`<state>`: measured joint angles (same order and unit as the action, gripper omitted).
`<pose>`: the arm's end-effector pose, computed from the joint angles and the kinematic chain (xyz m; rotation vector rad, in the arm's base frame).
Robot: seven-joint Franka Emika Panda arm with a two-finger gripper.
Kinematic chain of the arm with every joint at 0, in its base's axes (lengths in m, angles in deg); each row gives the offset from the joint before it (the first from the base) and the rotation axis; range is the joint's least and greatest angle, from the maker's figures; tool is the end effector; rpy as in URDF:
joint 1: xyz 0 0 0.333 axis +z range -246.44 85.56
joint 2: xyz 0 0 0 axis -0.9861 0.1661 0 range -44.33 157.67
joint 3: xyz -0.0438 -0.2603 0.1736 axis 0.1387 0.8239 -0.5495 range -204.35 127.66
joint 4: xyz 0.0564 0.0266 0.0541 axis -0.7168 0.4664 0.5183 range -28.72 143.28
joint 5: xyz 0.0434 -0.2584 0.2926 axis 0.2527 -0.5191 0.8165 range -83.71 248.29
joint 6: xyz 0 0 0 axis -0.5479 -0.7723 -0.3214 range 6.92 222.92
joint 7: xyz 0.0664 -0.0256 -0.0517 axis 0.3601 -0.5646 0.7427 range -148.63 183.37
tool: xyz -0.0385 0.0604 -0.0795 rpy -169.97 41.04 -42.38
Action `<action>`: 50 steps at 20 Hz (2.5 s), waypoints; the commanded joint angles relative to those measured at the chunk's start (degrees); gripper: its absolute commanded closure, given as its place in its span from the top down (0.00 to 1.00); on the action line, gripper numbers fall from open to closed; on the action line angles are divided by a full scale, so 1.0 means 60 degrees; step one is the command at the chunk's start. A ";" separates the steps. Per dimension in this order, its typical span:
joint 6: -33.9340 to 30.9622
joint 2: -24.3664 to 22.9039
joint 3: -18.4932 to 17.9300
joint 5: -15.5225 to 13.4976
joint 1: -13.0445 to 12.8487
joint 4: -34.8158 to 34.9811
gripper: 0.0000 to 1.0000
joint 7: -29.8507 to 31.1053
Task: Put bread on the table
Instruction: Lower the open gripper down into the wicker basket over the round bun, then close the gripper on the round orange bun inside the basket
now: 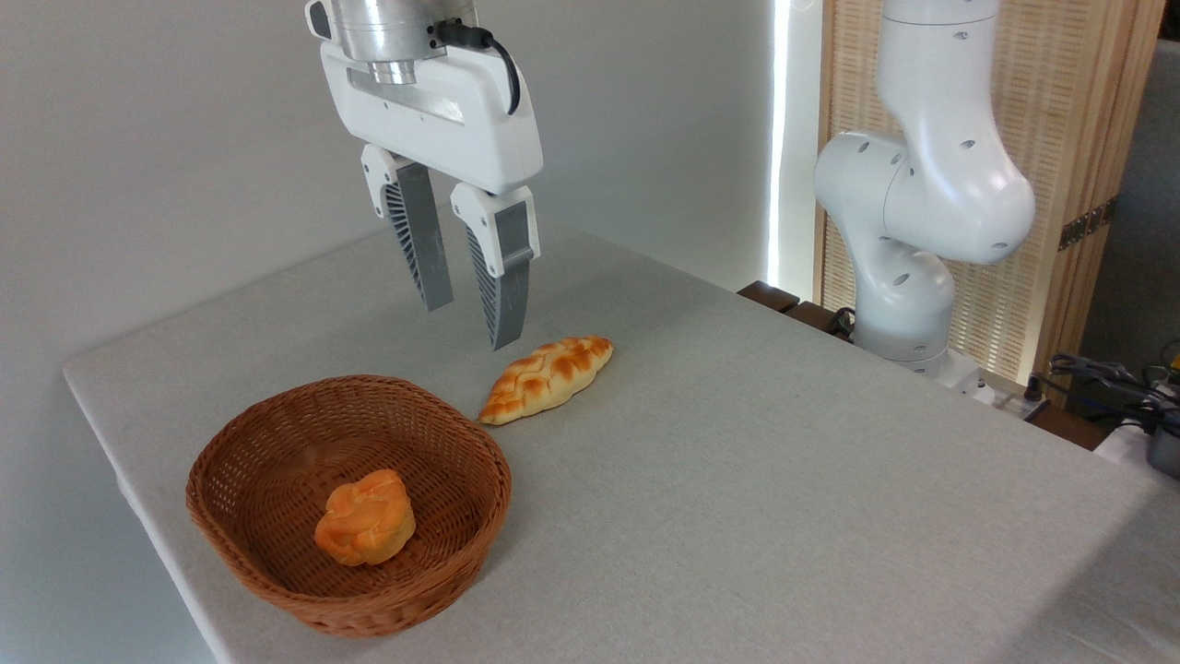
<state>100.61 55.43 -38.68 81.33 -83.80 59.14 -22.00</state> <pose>0.5516 -0.0308 0.6251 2.9242 -1.1330 0.0621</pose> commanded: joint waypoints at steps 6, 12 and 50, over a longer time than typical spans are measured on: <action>0.1717 0.0850 0.0202 -0.0265 -0.0100 -0.0311 1.00 -0.0015; 0.2931 0.1890 0.0670 -0.0148 -0.0129 -0.0121 1.00 -0.0074; 0.6319 0.2272 0.1038 0.0379 -0.0100 0.2443 0.32 -0.2344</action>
<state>137.86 69.65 -32.69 82.74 -84.58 72.93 -35.48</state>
